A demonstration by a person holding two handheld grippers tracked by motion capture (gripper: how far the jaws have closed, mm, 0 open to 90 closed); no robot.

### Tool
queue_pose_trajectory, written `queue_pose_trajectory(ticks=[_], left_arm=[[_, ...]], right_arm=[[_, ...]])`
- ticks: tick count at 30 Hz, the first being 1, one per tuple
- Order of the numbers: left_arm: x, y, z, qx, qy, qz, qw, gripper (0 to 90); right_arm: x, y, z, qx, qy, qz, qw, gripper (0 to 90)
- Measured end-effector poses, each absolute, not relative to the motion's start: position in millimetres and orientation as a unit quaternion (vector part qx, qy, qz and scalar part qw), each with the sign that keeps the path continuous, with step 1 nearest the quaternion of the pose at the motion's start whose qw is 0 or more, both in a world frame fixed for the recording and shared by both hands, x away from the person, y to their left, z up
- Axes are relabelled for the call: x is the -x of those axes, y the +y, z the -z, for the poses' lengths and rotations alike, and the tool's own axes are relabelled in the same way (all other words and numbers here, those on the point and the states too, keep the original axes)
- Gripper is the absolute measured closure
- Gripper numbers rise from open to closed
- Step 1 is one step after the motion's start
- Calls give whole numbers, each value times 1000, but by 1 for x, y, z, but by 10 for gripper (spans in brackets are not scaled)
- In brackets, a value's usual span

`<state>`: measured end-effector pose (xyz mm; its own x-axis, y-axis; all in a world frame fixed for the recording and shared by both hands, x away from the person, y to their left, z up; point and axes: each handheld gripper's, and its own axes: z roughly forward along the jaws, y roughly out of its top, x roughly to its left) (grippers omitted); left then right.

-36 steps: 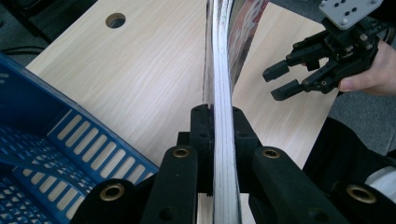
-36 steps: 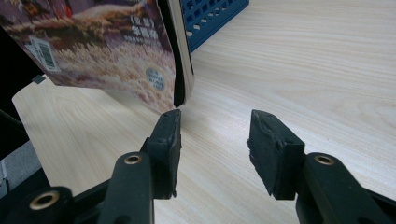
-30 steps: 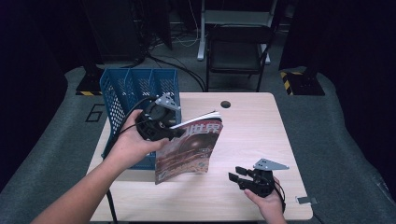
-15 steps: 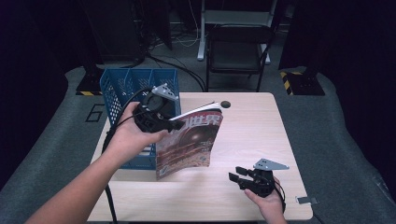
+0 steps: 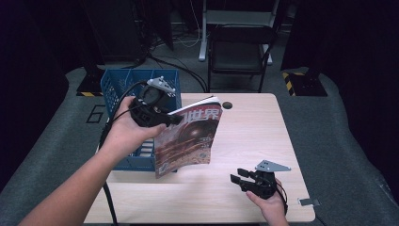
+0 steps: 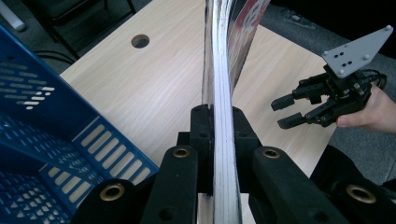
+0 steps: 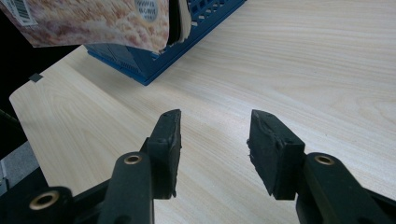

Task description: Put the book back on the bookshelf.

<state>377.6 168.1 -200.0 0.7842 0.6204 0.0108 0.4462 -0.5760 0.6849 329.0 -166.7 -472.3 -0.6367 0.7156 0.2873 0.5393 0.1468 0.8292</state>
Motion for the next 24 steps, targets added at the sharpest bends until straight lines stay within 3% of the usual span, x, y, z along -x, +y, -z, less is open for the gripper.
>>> queue_pose_trajectory(ticks=[24], left_arm=[[-386, 225, 179, -850, 368, -153, 344, 837]], right_arm=[[-331, -164, 474, -417, 752, -503, 85, 532]])
